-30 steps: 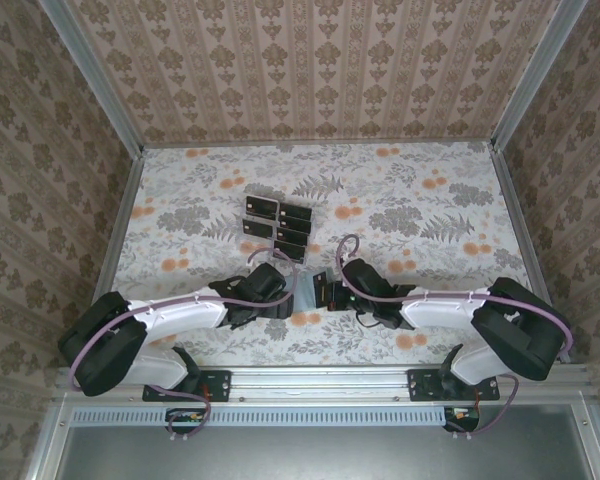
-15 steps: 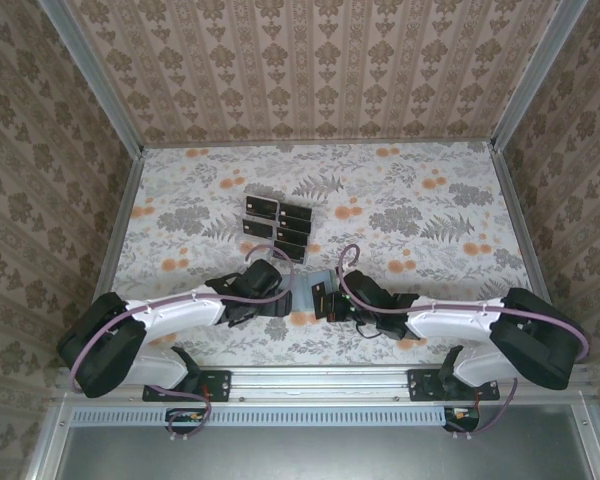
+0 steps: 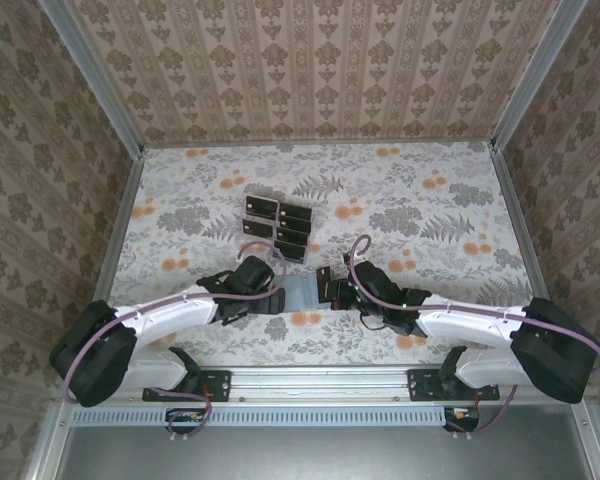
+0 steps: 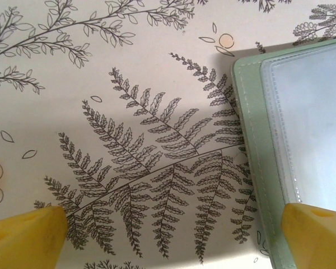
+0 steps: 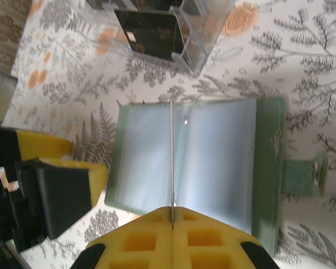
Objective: Put the credit cards into the card holder
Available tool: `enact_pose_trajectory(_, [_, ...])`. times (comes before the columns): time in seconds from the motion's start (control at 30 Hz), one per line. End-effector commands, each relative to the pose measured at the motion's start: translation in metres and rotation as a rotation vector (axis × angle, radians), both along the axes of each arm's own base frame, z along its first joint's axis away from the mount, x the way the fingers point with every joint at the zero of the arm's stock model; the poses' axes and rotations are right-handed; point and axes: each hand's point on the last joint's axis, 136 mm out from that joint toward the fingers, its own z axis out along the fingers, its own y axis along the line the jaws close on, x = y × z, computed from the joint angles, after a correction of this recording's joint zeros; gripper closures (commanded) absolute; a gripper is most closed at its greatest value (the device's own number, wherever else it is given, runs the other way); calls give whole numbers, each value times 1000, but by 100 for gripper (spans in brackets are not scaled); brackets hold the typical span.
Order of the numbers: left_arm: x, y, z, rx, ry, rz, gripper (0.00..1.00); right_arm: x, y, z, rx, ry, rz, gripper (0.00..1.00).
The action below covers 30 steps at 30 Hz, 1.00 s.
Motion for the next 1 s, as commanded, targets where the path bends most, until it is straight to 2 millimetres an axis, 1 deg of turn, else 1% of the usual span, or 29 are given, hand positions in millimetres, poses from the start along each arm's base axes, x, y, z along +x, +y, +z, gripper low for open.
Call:
enact_pose_trajectory(0.0, [2, 1, 6, 12, -11, 1, 0, 6, 6, 5, 45, -35, 28, 100])
enact_pose_trajectory(0.27, [7, -8, 9, 19, -24, -10, 0, 9, 12, 3, 96, -42, 71, 100])
enact_pose_trajectory(0.5, [9, -16, 9, 44, -28, -27, 0, 10, 18, -4, 110, -30, 97, 100])
enact_pose_trajectory(0.67, [6, -10, -2, 112, -22, -28, 0, 10, 18, -10, 124, -18, 98, 100])
enact_pose_trajectory(0.73, [4, -5, -7, 152, -17, -20, 0, 10, 18, -8, 141, -25, 96, 100])
enact_pose_trajectory(0.77, [2, -2, -10, 170, -13, -19, 0, 10, 18, -17, 130, -8, 93, 100])
enact_pose_trajectory(0.97, [-4, 6, -20, 241, -1, -15, 0, 11, 18, -22, 145, -7, 87, 100])
